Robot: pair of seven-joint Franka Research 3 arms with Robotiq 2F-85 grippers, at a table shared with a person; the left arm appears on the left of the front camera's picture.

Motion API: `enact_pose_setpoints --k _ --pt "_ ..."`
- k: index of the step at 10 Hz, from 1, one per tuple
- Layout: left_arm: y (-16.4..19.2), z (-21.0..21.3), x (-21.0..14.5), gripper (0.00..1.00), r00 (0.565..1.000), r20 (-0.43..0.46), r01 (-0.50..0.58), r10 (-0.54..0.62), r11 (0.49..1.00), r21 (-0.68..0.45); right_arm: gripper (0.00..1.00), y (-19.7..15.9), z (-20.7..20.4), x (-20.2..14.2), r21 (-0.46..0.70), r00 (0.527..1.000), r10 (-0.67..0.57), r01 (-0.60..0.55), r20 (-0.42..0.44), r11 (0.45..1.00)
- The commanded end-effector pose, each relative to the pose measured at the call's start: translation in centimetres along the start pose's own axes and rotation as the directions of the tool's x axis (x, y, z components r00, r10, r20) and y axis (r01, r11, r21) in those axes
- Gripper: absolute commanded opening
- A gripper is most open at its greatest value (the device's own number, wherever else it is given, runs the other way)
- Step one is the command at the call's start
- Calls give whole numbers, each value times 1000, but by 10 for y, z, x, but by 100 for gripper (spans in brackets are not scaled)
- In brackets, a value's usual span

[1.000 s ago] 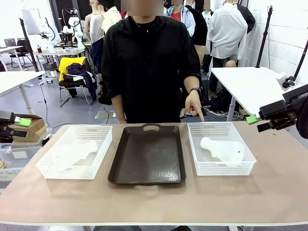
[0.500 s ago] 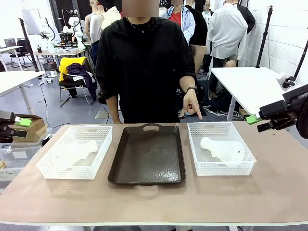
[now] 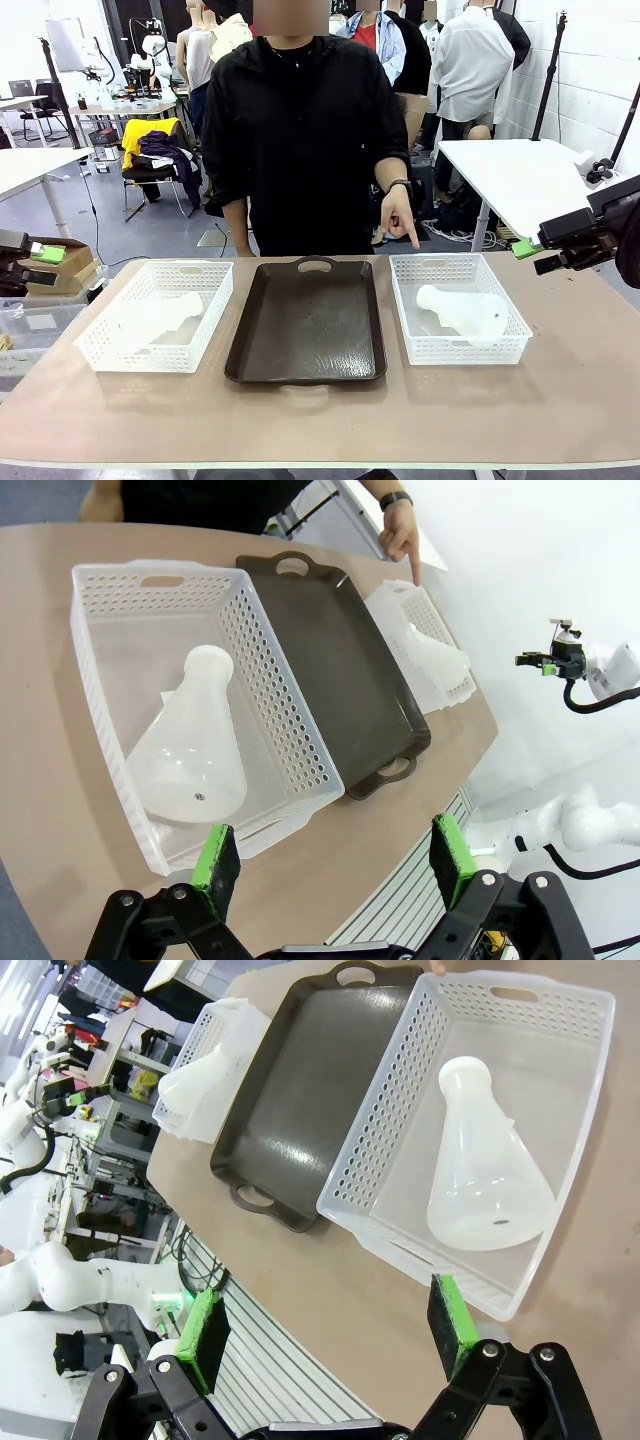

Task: Prepare the laboratory tools.
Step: Pick up the Big flask that the person points to.

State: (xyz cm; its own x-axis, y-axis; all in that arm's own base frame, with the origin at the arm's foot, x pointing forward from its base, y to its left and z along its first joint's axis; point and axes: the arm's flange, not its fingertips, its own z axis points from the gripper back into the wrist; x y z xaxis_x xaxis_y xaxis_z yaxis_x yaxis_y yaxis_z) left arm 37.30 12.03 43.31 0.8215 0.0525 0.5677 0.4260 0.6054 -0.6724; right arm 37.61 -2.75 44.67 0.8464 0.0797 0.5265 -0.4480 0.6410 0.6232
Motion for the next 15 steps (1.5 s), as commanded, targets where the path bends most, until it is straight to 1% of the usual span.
enact_pose_setpoints --k 1,8,9,10,11,12,13,14,15 --pt "1 1 -1 100 1000 7 0 0 1000 -12 100 -2 -3 2 24 1000 9 -9 22 1000" --pt "1 1 -1 100 1000 7 0 0 1000 -12 100 -2 -3 2 24 1000 9 -9 22 1000" --pt "1 1 -1 100 1000 7 0 0 1000 -12 100 0 0 0 1 1000 0 0 0 1000" --pt "1 1 -1 100 1000 7 0 0 1000 -12 100 19 -1 13 -75 994 53 -60 -95 995" --pt "1 1 -1 100 1000 7 0 0 1000 -12 100 38 -2 31 -105 974 120 -142 -191 984" --pt "1 1 -1 100 1000 7 0 0 1000 -12 100 57 -4 49 -151 949 172 -216 -265 965" --pt "1 1 -1 100 1000 7 0 0 1000 -12 100 76 -14 73 -236 902 206 -310 -380 921" --pt "1 1 -1 100 1000 7 0 0 1000 -12 100 89 -26 89 -290 858 203 -369 -472 883" --pt "1 1 -1 100 1000 7 0 0 1000 -12 100 99 -44 114 -326 789 191 -443 -584 835"
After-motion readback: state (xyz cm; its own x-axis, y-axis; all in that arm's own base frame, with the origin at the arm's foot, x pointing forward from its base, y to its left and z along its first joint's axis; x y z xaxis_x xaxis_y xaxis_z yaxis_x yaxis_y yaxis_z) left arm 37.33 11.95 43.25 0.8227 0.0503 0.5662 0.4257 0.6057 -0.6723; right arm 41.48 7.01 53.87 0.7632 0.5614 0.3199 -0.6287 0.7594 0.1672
